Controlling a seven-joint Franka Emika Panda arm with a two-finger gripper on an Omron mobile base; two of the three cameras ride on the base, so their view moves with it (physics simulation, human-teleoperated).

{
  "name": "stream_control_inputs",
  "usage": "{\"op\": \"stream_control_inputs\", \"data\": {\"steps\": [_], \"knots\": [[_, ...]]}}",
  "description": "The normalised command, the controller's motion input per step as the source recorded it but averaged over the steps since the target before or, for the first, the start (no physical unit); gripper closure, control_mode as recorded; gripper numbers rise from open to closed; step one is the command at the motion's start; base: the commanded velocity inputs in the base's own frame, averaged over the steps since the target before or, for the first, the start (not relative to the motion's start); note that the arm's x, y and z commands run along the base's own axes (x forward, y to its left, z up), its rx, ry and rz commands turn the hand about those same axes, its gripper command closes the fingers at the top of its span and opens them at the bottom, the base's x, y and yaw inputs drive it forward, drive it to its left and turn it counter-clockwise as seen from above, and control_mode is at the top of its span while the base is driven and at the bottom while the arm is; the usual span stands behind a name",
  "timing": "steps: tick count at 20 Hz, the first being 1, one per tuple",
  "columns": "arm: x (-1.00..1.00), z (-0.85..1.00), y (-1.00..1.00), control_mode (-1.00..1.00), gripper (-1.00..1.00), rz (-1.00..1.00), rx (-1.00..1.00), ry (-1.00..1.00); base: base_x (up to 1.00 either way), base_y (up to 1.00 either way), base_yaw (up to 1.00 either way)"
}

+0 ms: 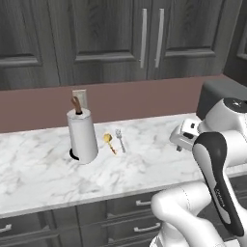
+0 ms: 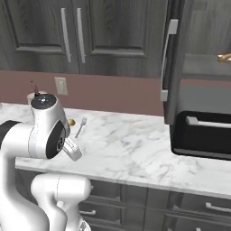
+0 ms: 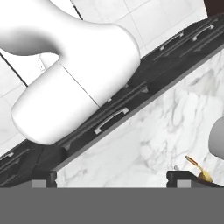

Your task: Organize the utensils by type. Pick up the wooden spoons from the counter and place them in the open cabinet. Then pick up the metallic utensils from the counter and place them in the open drawer.

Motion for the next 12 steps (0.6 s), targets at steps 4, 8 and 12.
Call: {"op": "stream_control_inputs", "data": {"steps": [4, 8, 12], "knots": [[0.0, 0.0, 0.0, 1.0, -1.0, 0.0, 0.0, 0.0, 0.07, 0.27, -0.26], [0.0, 0.0, 0.0, 1.0, -1.0, 0.0, 0.0, 0.0, 0.15, 0.46, -0.24], [0.0, 0.0, 0.0, 1.0, -1.0, 0.0, 0.0, 0.0, 0.08, 0.55, -0.21]]}}
